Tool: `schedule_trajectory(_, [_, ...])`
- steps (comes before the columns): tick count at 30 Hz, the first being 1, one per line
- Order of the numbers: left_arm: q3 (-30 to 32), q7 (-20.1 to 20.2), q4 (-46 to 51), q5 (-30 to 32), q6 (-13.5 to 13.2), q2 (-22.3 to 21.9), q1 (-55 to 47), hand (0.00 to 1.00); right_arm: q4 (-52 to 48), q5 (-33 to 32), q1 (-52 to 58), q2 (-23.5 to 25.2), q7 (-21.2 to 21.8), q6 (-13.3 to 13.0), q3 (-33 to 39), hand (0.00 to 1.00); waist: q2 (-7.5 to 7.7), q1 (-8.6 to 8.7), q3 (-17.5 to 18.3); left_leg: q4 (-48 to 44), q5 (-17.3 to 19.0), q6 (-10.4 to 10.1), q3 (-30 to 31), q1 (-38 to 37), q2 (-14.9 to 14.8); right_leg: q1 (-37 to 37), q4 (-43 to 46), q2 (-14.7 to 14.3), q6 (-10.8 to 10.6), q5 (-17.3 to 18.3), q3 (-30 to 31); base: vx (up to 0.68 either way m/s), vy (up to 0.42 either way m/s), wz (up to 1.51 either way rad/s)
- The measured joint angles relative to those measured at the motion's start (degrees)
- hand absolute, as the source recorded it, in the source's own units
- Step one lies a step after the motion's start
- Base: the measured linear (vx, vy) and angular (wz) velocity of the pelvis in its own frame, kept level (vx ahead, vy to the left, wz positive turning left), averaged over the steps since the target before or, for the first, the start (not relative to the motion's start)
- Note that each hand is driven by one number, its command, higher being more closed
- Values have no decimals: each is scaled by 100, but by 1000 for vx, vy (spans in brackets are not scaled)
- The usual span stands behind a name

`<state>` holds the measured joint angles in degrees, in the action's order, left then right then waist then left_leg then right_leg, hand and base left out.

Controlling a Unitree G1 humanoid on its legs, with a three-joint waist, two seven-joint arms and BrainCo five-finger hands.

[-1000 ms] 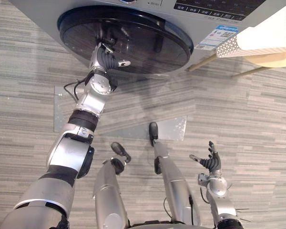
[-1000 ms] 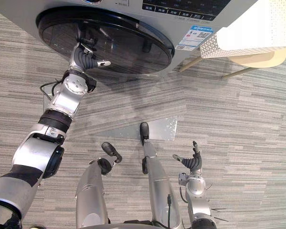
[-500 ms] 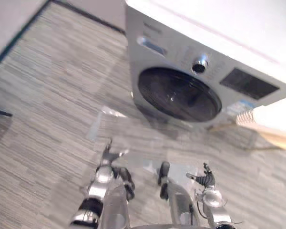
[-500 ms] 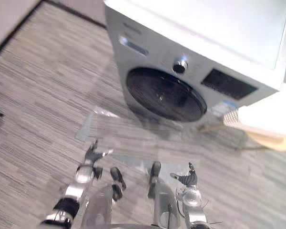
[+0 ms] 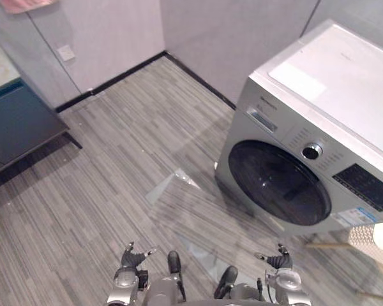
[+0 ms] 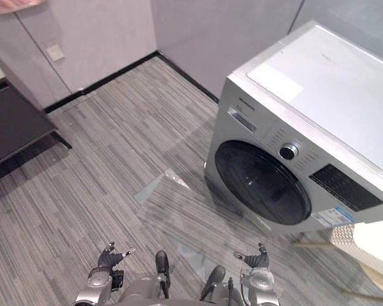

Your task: Pick up the laundry basket with both hands and put the clothes into the washing machine.

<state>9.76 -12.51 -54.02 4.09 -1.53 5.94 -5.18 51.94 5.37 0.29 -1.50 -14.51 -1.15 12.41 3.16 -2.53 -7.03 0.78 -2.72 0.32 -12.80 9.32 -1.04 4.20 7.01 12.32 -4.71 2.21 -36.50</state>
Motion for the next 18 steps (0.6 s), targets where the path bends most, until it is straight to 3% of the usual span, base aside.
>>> schedule_trajectory(1, [22,5,12,-12,-8,-2,-64,0,37,1,-2,4,9,8,-6,0,25,-4,-11,-145,142,132,8,32,33,-5,153,101,-58,126,-39,31,140,55])
schedule_trajectory(2, [211,-3,57,-9,-17,8,-161,0,66,3,23,15,28,26,-53,0,104,-4,-58,-655,492,170,-13,213,72,1,572,334,-138,478,-89,67,133,60])
schedule_trajectory(3, [291,-7,64,-11,-17,20,-304,0,61,8,58,14,71,34,-113,0,131,-7,-86,-1263,816,246,14,394,59,13,963,394,-119,909,125,63,114,60])
schedule_trajectory(4, [316,-7,64,-11,-4,10,-397,0,31,22,121,2,83,33,-161,0,111,-6,-97,-1599,973,316,49,486,28,25,1121,350,-30,1100,295,100,69,58])
schedule_trajectory(5, [325,-9,65,-11,7,-2,-570,0,-111,45,243,7,103,31,-230,0,63,-2,-115,-2047,1304,381,251,554,32,31,1303,135,220,1449,813,162,53,79])
schedule_trajectory(6, [332,-14,78,-12,9,-24,-652,0,-229,85,381,30,116,11,-241,0,64,33,-134,-2131,1418,509,721,521,229,264,1750,-17,665,1719,1406,208,38,91])
schedule_trajectory(7, [346,-16,83,-12,9,-39,-642,0,-281,91,408,32,119,5,-278,0,109,37,-150,-2157,1435,589,837,530,300,457,2027,-131,836,1839,1691,243,13,102])
schedule_trajectory(8, [398,-28,82,-16,10,-55,-577,0,-283,98,389,39,130,10,-296,0,153,22,-224,-2157,1468,620,1012,522,386,847,2382,-393,697,1931,2053,214,13,97])
schedule_trajectory(10, [400,-46,64,-131,11,-161,-388,0,-373,121,362,-23,138,9,-347,0,12,33,-439,-2052,1532,595,1447,247,424,1472,2268,-936,394,1778,2474,262,31,104])
schedule_trajectory(12, [401,-46,72,-135,-1,-182,-225,0,-488,151,444,-20,156,10,-371,0,-63,53,-513,-1839,1559,503,1888,-80,532,1792,1802,-1064,40,1437,2981,278,3,113])
schedule_trajectory(13, [423,-47,78,-123,-15,-185,-189,0,-542,143,495,-12,182,9,-378,0,-46,70,-508,-1756,1562,435,2038,-182,606,1831,1623,-1029,-27,1300,3208,286,-38,138])
schedule_trajectory(15, [519,-73,100,-131,-32,-183,-140,0,-684,178,650,-16,210,11,-407,0,88,163,-462,-1712,1707,355,2502,-412,820,1951,1538,-791,-42,750,3611,378,-164,143])
schedule_trajectory(16, [582,-97,108,-129,-40,-207,-146,0,-734,196,754,-10,231,13,-455,0,161,176,-354,-1805,1891,238,2721,-519,800,1855,1651,-700,106,339,3487,555,-321,138])
schedule_trajectory(17, [714,-134,116,-136,-42,-272,-143,0,-785,209,756,18,240,21,-558,0,65,131,-273,-2168,2008,17,2639,-488,584,1721,1657,-764,377,302,3177,595,-324,110])
schedule_trajectory(18, [821,-129,157,-147,-46,-316,-139,0,-818,211,688,37,241,18,-569,0,32,143,-277,-2555,1969,-50,2452,-257,510,1669,1653,-790,474,375,3040,607,-314,75])
